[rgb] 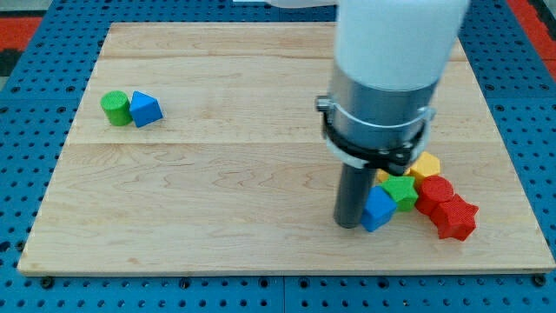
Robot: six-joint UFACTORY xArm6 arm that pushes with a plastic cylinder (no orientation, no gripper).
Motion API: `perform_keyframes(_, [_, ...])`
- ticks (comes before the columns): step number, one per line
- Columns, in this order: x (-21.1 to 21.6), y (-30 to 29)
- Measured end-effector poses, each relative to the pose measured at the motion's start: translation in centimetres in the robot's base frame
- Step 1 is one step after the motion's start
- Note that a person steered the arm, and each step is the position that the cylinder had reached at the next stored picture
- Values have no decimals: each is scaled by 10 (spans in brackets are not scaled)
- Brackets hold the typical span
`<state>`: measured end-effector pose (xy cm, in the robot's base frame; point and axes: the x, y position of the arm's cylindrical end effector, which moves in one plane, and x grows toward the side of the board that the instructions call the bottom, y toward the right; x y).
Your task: Drag the triangle left to the yellow heart
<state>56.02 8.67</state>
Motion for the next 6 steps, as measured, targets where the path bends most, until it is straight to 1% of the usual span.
perform_keyframes(1, [0, 21])
perform_keyframes(2, [0, -1])
perform_keyframes(3, [-21, -93])
perform_keyframes(4, [-72, -197])
perform_keyframes(5, [-107, -300])
perform_keyframes(6, [-164, -373])
